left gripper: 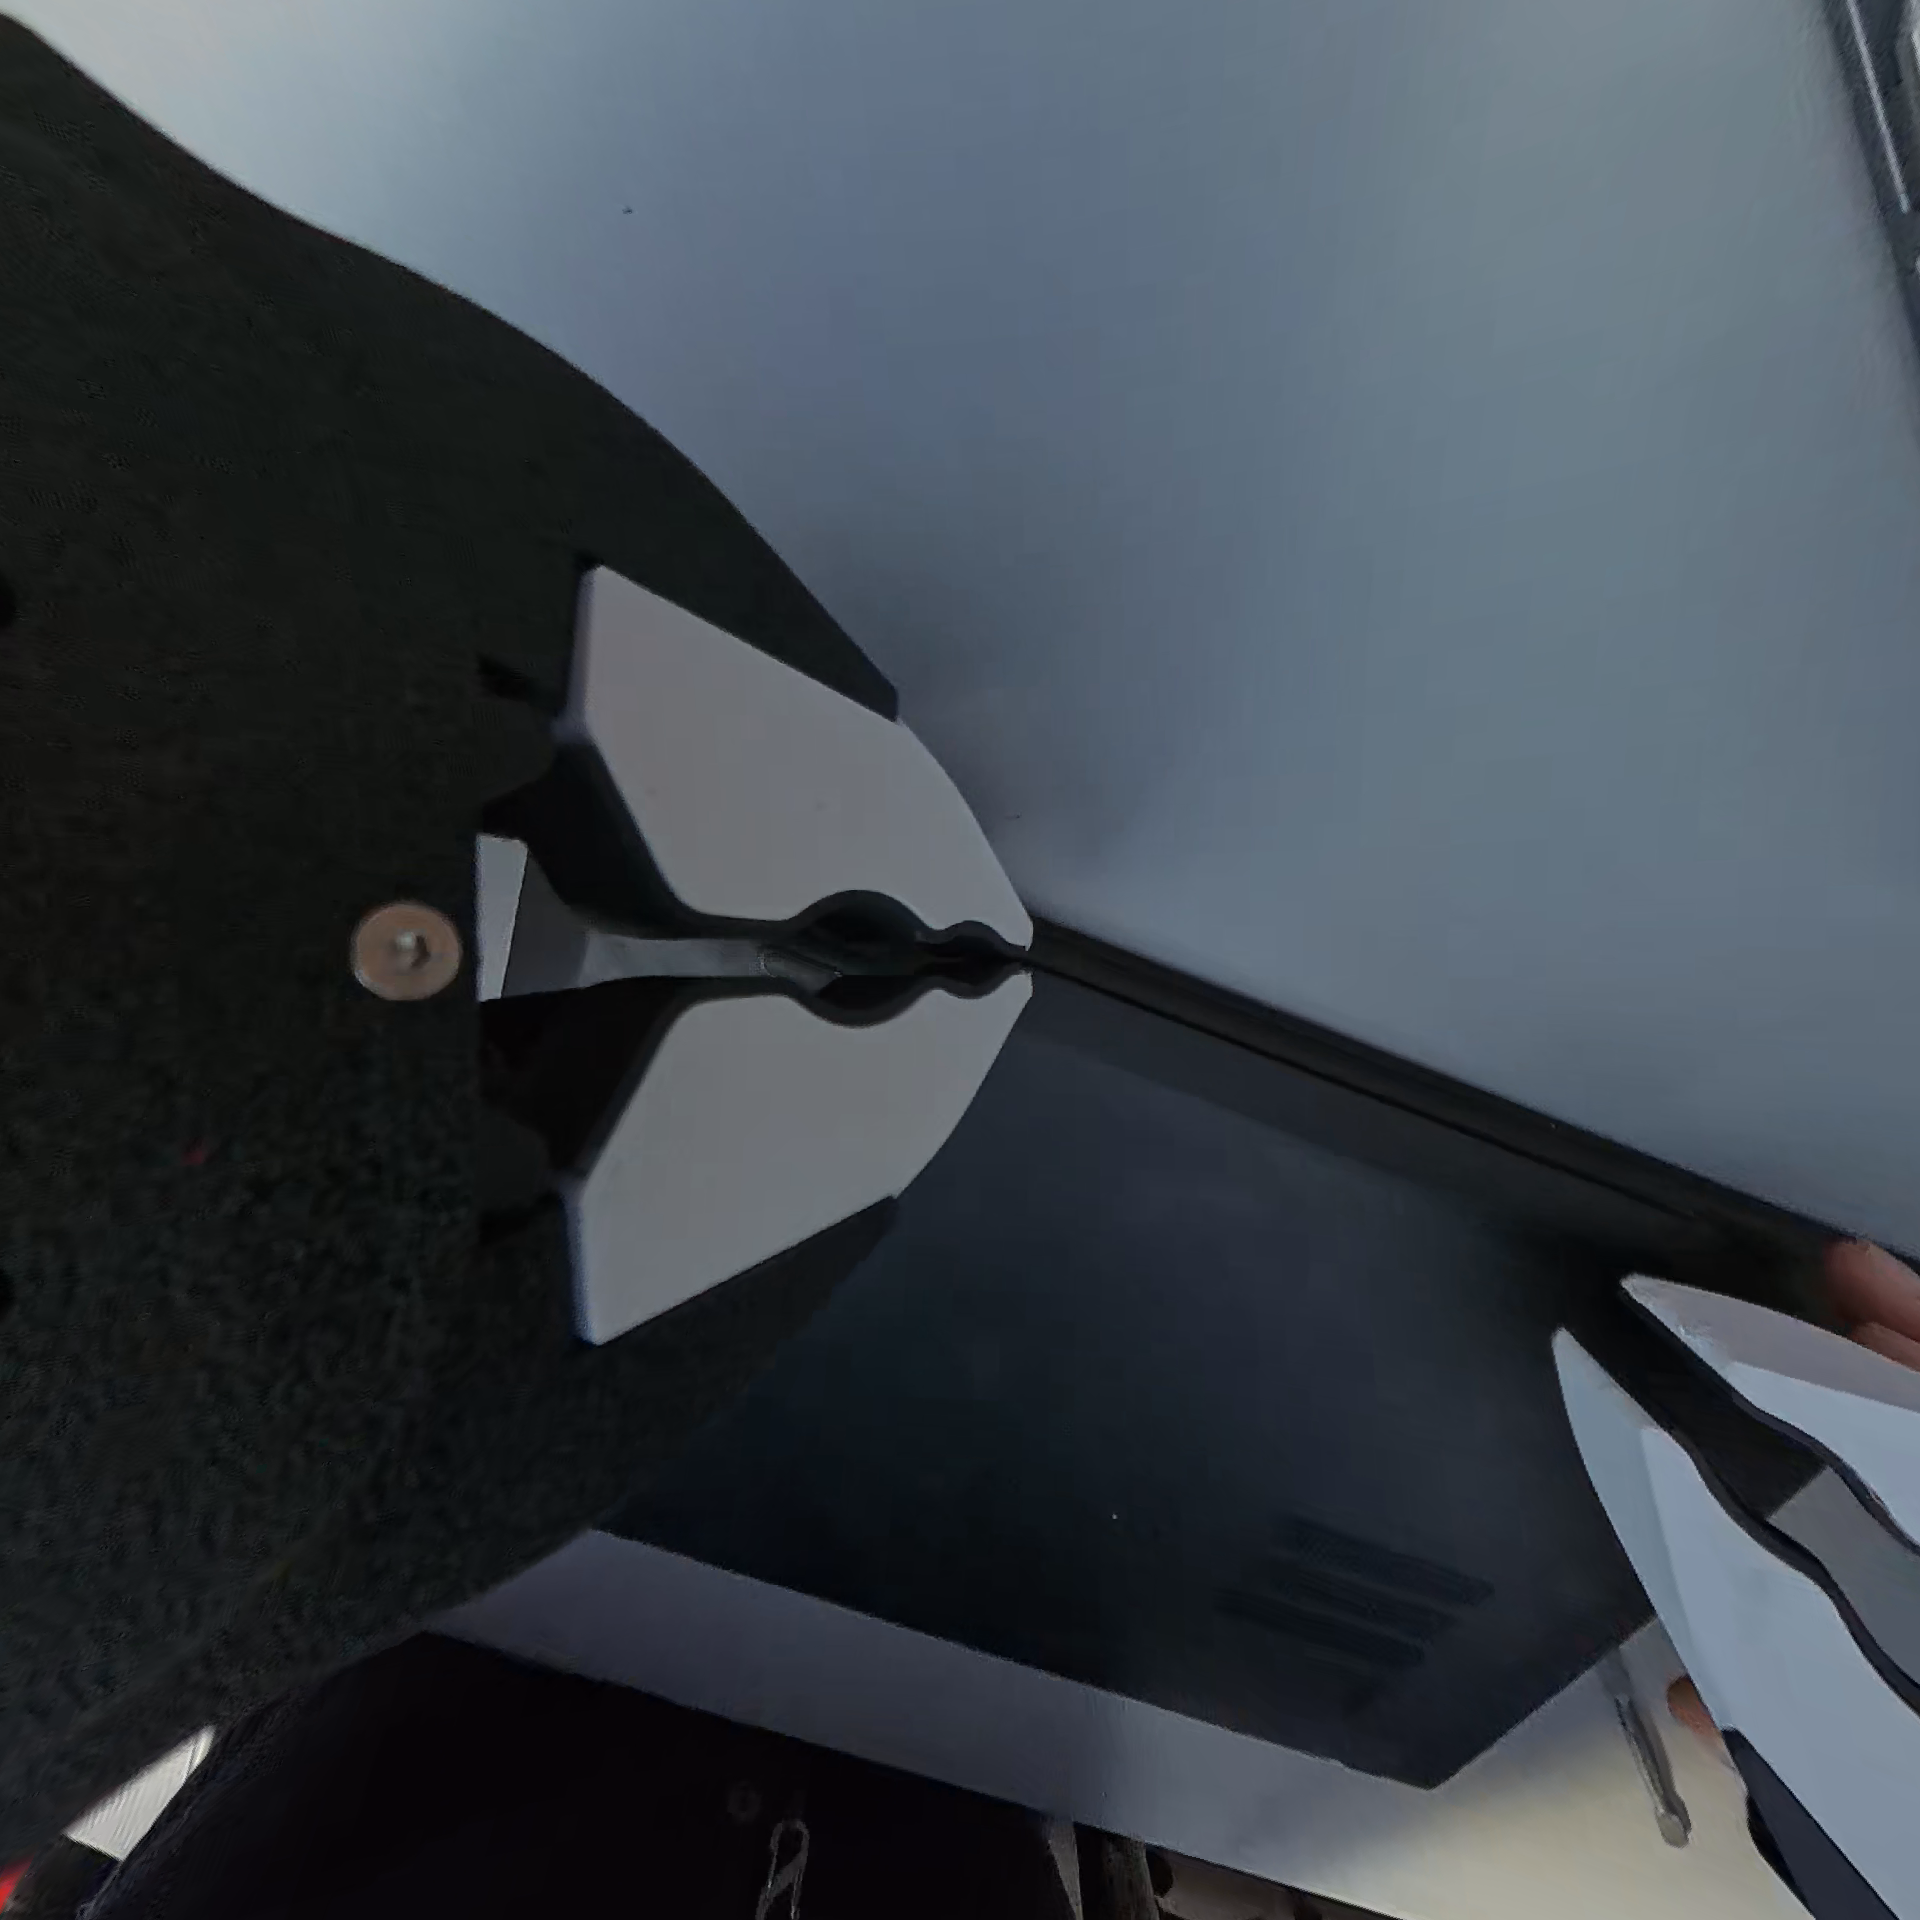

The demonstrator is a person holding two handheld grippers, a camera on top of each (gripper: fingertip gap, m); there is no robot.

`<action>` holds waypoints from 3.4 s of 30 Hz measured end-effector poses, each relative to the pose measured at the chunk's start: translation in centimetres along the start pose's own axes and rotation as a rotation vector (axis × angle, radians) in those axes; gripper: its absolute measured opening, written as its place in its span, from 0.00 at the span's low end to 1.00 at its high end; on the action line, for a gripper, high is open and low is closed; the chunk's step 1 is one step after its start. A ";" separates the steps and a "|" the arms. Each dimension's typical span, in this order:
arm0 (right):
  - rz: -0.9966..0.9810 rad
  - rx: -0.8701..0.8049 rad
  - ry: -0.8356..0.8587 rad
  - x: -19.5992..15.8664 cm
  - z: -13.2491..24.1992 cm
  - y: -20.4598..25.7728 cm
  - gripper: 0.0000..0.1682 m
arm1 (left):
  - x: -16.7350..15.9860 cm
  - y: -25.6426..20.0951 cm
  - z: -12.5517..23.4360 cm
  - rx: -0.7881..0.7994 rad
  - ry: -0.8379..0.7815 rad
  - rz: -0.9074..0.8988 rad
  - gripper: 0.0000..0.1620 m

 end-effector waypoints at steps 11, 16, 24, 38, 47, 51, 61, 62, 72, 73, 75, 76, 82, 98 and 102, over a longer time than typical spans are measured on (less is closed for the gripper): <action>0.036 0.045 0.074 1.5 -2.4 -0.6 0.00 | 0.0 -0.4 -1.2 0.002 0.064 -0.101 0.00; 0.020 -0.005 0.092 1.8 -3.1 -1.5 0.00 | -0.1 1.1 -1.9 0.078 0.108 -0.109 0.02; -0.028 -0.016 -0.077 2.1 -0.8 -2.6 0.00 | -0.7 2.9 1.1 0.044 0.045 -0.030 0.00; -0.109 -0.133 -0.002 -3.4 0.7 -2.0 0.00 | -6.3 1.6 1.9 0.131 0.022 0.074 0.00; 0.032 -0.216 0.089 -0.5 -1.6 -1.7 0.00 | -5.9 1.4 1.7 0.217 0.060 0.047 0.00; 0.070 -0.268 0.100 -0.3 -1.9 -2.2 0.00 | -5.8 1.5 1.6 0.208 0.025 0.052 0.00; -0.436 -0.076 -0.244 -4.2 3.9 0.7 0.24 | -10.0 -2.3 3.8 0.081 -0.241 0.285 0.10; -0.459 -0.082 -0.240 -5.2 4.2 1.8 0.28 | -10.7 -3.5 3.4 0.047 -0.263 0.317 0.16; -0.571 -0.214 -0.172 -12.3 6.7 10.8 0.41 | -15.6 -10.7 0.4 0.078 -0.385 0.487 0.46; -0.581 -0.236 -0.179 -12.9 7.3 11.2 0.40 | -15.7 -10.8 0.6 0.084 -0.397 0.496 0.43; -0.590 -0.298 -0.160 -14.8 8.5 11.8 0.35 | -15.6 -10.8 1.1 0.116 -0.414 0.494 0.38; -0.575 -0.354 -0.133 -16.0 9.0 11.9 0.32 | -15.5 -10.8 1.5 0.137 -0.418 0.481 0.33; -0.477 -0.470 0.068 -21.9 7.7 13.5 0.30 | -13.5 -10.9 2.3 0.196 -0.378 0.402 0.26; -0.315 -0.355 0.042 -20.6 6.3 10.7 0.02 | -6.9 -10.8 0.8 0.228 -0.253 0.272 0.24; -0.333 -0.267 -0.037 -19.5 7.0 10.1 0.02 | -3.4 -10.0 0.3 0.238 -0.185 0.161 0.24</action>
Point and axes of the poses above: each gripper's, where its closed fingertips meet, z back along the fingers, x out of its top, y = z × x across the jaws, the point moved 2 cm from there along z, back along the fingers, and after that the axes turned 11 degrees about y, right-handed, at the moved point
